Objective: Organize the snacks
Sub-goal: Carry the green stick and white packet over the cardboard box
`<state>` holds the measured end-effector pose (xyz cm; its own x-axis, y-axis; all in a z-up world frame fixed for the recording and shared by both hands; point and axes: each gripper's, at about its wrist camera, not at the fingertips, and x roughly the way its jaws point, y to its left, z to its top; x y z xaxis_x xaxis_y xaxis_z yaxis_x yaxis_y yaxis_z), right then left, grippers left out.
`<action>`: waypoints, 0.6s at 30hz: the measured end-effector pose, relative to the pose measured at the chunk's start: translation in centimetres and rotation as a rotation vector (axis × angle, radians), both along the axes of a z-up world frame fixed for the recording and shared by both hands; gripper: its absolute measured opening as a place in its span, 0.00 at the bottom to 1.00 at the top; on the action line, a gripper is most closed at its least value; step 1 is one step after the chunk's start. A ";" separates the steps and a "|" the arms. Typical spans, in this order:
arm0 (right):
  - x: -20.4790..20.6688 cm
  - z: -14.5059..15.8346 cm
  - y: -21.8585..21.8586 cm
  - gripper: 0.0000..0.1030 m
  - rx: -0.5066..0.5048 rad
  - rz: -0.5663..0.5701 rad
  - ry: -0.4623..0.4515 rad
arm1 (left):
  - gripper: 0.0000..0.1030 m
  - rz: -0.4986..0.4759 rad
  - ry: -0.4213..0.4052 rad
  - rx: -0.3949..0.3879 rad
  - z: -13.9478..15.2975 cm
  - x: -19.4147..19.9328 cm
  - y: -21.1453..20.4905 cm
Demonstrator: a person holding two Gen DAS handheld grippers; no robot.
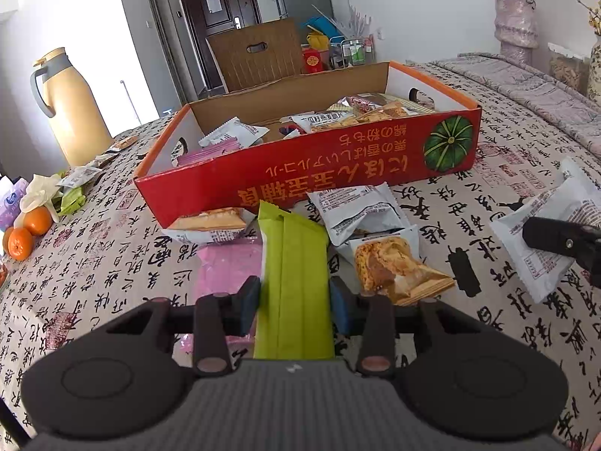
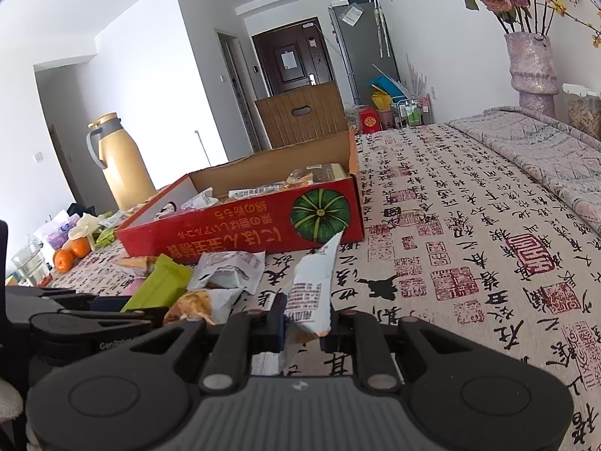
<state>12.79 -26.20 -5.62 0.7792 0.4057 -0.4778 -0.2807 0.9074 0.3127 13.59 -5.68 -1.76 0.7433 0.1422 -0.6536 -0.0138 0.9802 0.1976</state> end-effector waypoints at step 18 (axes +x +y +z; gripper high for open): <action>-1.8 1.8 0.6 0.15 -0.018 -0.006 -0.040 | 0.39 -0.026 -0.110 -0.061 3.5 -2.3 1.1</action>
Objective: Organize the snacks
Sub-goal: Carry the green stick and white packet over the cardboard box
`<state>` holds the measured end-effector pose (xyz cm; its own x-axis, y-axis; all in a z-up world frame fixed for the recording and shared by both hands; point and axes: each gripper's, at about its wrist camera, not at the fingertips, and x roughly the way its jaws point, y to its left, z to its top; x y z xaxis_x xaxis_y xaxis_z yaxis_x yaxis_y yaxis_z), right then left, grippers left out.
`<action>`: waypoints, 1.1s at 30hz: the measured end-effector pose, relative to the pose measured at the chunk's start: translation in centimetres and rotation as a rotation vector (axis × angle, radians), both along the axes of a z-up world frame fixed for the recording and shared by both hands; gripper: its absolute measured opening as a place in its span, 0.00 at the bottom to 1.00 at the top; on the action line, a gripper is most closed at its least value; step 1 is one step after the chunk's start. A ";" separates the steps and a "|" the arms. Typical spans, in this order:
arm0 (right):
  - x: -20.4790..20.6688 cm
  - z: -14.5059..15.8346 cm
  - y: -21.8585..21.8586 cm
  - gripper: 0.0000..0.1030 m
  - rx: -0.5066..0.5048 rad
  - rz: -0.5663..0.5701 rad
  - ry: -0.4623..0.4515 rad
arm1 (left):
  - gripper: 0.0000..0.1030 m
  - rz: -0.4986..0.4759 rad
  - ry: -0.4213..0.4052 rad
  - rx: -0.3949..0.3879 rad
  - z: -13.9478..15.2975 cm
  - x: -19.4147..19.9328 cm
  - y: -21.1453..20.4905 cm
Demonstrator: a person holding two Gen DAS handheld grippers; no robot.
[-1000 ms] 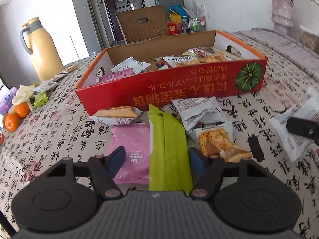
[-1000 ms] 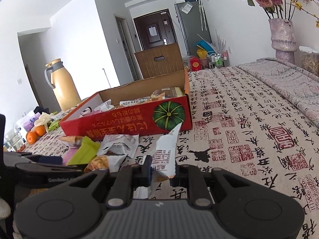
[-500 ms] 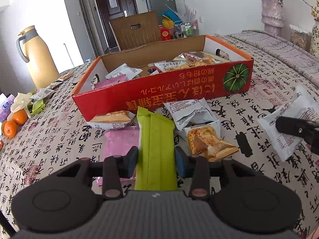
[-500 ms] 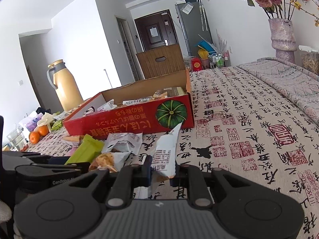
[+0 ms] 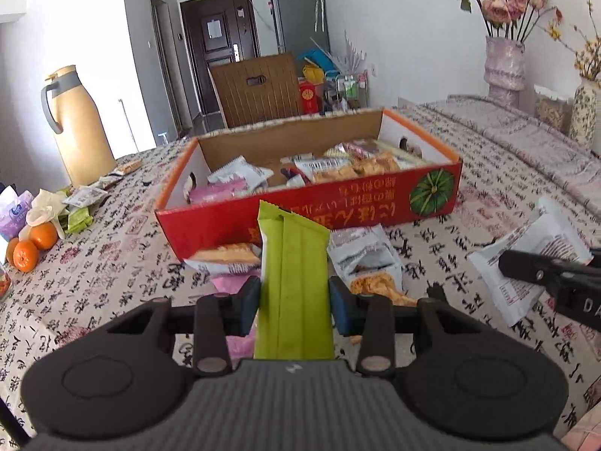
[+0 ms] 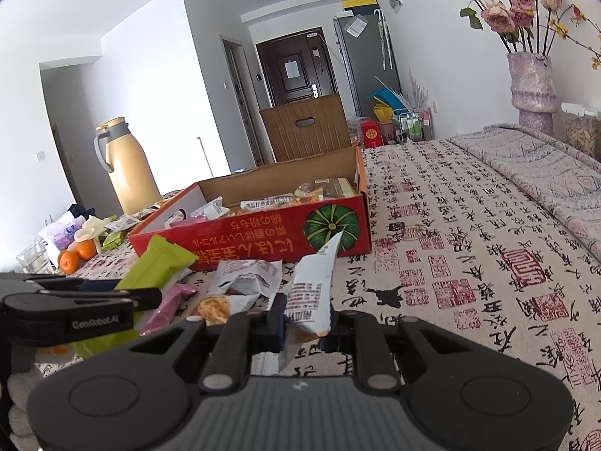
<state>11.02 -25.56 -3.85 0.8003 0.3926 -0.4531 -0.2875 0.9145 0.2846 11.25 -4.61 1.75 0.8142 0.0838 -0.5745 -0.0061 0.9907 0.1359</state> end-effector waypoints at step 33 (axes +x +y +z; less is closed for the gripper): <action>8.6 5.9 4.7 0.15 0.000 -0.013 -0.138 | 0.39 -0.052 -0.200 -0.074 6.8 6.9 2.1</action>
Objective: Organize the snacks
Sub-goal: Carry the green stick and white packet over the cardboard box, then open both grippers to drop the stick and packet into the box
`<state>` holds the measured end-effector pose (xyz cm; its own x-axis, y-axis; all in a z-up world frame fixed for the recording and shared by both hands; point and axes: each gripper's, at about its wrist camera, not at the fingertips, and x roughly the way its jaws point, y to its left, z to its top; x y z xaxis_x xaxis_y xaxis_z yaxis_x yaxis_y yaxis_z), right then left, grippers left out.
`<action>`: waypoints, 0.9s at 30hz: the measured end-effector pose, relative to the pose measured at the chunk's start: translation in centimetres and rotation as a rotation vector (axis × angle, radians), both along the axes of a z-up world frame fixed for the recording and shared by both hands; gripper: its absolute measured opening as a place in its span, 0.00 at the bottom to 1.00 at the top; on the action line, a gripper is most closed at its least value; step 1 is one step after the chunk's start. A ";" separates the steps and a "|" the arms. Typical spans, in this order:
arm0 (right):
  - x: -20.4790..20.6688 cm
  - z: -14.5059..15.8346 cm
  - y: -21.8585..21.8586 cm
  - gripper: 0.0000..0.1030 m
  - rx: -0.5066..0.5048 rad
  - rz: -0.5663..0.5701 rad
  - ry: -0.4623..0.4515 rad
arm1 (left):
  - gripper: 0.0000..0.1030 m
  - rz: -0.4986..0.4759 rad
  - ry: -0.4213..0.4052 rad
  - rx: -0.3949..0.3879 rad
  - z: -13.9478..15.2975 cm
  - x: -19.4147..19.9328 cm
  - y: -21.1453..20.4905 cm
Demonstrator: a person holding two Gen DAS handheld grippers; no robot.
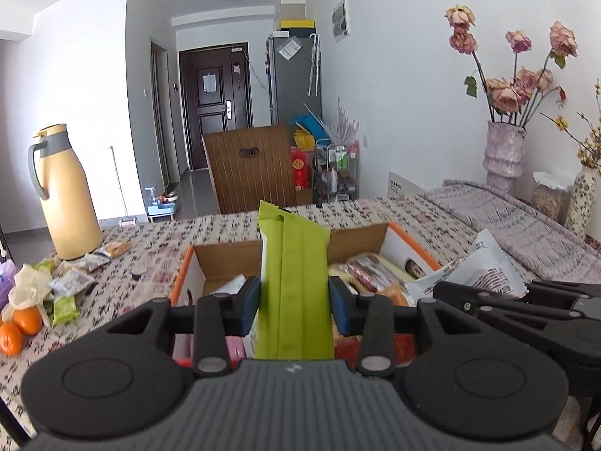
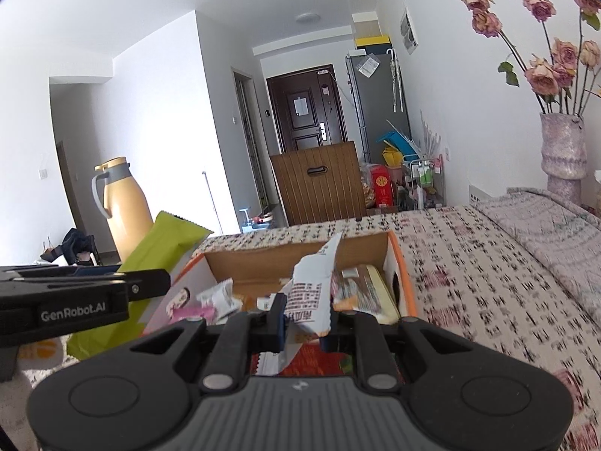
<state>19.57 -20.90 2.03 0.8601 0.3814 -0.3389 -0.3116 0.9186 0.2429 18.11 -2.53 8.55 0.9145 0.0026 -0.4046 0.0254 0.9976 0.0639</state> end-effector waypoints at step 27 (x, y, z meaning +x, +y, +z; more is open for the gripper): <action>9.8 -3.2 3.4 0.15 -0.025 -0.042 0.057 | 0.39 0.102 0.067 -0.067 -4.4 9.9 3.8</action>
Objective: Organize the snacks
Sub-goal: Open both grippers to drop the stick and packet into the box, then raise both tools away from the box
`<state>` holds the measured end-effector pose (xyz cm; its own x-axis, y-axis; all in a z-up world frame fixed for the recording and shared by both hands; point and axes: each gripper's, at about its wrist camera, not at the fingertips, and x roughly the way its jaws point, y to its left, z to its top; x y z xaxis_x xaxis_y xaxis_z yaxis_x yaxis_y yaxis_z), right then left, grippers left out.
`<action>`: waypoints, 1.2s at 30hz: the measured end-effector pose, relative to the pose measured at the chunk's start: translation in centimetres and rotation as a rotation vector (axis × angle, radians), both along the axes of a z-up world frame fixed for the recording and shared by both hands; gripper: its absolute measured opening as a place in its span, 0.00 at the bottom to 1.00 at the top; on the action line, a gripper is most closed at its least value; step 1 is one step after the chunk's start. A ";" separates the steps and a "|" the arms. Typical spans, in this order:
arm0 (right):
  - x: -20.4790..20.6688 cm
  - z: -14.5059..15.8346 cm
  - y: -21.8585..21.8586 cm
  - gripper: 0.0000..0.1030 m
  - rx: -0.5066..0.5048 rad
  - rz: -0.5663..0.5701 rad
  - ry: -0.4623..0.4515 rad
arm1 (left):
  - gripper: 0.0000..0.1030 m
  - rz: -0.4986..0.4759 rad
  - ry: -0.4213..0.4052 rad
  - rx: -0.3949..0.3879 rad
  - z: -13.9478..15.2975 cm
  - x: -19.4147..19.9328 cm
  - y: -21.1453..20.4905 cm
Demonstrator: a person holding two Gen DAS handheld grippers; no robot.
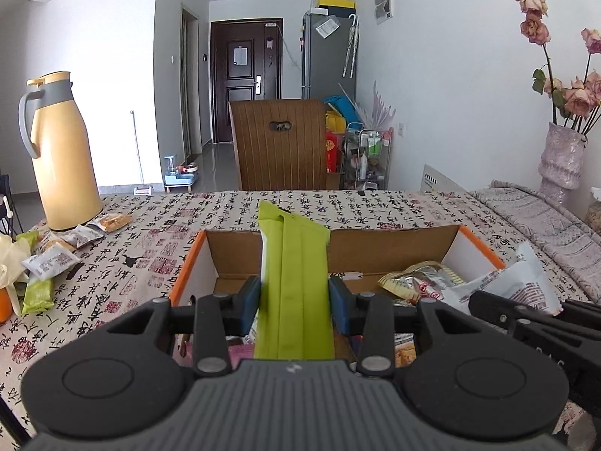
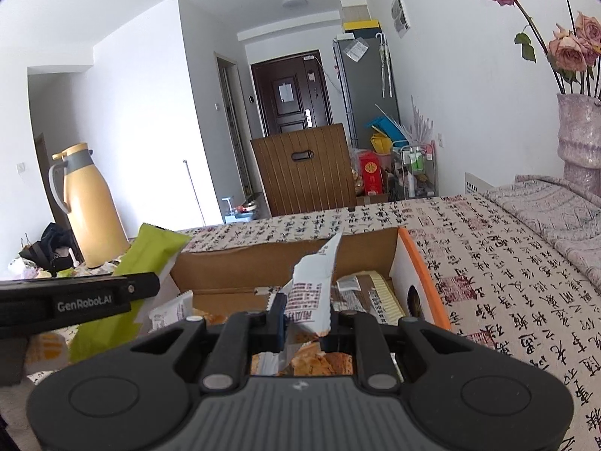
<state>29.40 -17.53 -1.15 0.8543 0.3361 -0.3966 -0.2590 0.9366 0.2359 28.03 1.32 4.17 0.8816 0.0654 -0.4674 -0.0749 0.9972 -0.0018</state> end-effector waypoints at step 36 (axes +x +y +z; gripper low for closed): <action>-3.7 2.1 -0.6 1.00 -0.050 -0.066 -0.031 | 1.00 0.141 -0.035 -0.021 3.2 -4.8 1.9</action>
